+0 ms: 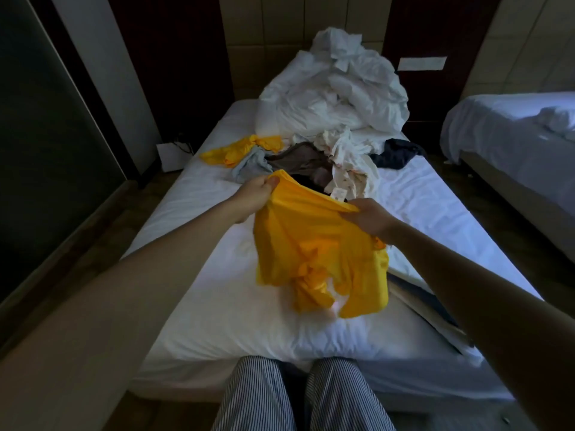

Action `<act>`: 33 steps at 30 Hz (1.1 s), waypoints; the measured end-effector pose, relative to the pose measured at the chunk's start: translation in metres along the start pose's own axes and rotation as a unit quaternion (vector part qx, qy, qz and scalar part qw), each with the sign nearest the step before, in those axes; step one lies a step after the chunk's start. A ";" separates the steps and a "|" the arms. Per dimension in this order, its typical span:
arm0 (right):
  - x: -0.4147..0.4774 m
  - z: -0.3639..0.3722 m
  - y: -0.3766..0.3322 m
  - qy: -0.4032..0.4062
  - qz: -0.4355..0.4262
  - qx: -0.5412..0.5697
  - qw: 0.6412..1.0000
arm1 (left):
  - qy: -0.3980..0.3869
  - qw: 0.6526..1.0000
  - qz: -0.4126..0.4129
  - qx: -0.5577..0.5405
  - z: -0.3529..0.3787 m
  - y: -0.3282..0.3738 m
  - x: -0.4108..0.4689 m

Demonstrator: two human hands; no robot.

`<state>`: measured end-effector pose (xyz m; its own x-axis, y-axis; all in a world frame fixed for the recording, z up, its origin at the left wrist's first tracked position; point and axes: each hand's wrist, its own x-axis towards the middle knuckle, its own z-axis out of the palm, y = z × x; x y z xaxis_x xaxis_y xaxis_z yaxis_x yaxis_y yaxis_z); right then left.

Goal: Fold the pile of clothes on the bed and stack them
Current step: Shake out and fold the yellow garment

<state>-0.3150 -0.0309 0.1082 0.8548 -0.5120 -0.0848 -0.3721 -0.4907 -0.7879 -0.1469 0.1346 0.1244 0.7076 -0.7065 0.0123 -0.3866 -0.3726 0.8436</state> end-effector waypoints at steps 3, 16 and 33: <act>-0.002 0.005 -0.001 -0.023 -0.041 -0.060 0.997 | 0.044 0.996 0.040 0.058 -0.011 -0.005 -0.007; -0.012 -0.018 0.017 -0.007 0.015 -0.018 1.000 | 0.090 0.992 0.026 0.089 -0.060 -0.044 -0.017; 0.040 -0.067 -0.046 0.136 -0.068 0.021 0.988 | 0.059 0.989 -0.012 0.132 -0.114 -0.008 0.012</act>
<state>-0.2881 -0.0763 0.1819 0.7652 -0.6166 0.1849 -0.2409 -0.5407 -0.8060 -0.0675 0.1975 0.1793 0.7766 -0.6261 0.0703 -0.4993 -0.5435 0.6748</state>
